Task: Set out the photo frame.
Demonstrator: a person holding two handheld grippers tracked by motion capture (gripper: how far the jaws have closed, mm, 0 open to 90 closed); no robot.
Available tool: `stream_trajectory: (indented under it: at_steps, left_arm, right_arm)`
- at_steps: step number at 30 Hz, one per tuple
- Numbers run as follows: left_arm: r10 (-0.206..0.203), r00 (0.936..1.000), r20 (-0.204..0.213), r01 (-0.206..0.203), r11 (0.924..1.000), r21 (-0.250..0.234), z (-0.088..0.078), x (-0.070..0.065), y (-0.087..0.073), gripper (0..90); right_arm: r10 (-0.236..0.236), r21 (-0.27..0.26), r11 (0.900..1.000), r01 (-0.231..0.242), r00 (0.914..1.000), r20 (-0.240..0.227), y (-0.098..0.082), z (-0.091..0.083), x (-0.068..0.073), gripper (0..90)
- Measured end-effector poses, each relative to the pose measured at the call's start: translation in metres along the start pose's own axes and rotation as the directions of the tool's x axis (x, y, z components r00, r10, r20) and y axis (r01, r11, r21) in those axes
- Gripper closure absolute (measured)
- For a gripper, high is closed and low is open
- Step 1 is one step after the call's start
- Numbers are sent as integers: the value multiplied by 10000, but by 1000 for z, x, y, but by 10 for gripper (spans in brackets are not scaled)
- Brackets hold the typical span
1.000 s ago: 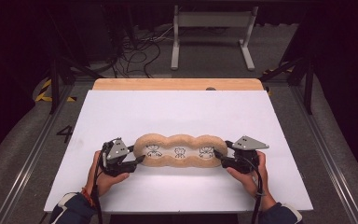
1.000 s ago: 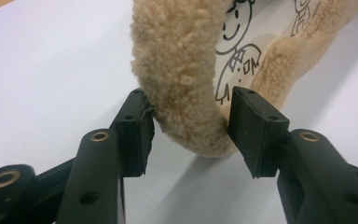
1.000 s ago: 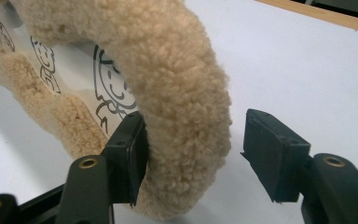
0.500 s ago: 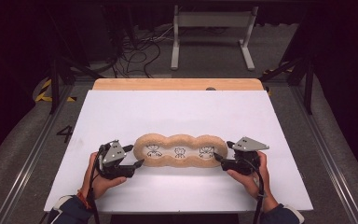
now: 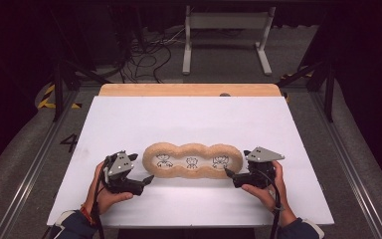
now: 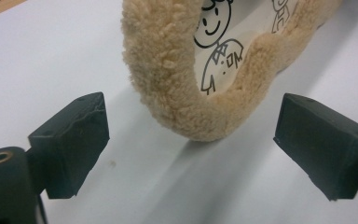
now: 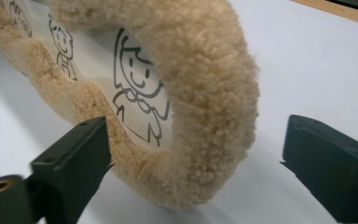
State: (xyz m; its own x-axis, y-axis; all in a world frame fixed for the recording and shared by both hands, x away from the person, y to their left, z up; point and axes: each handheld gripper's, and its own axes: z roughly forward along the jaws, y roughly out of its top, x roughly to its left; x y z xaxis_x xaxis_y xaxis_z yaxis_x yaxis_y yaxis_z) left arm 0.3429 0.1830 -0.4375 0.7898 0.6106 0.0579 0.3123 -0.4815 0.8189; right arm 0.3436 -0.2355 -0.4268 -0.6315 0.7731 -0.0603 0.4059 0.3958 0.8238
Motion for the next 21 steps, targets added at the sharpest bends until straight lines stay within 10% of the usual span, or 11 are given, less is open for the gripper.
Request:
stream_trajectory:
  at_steps: [21]
  left_arm:
    - [499,9986,-150,-500,9988,-13,-9,-6,-7,58]
  right_arm:
    - [-786,8,9969,786,9969,53,-1,-11,8,80]
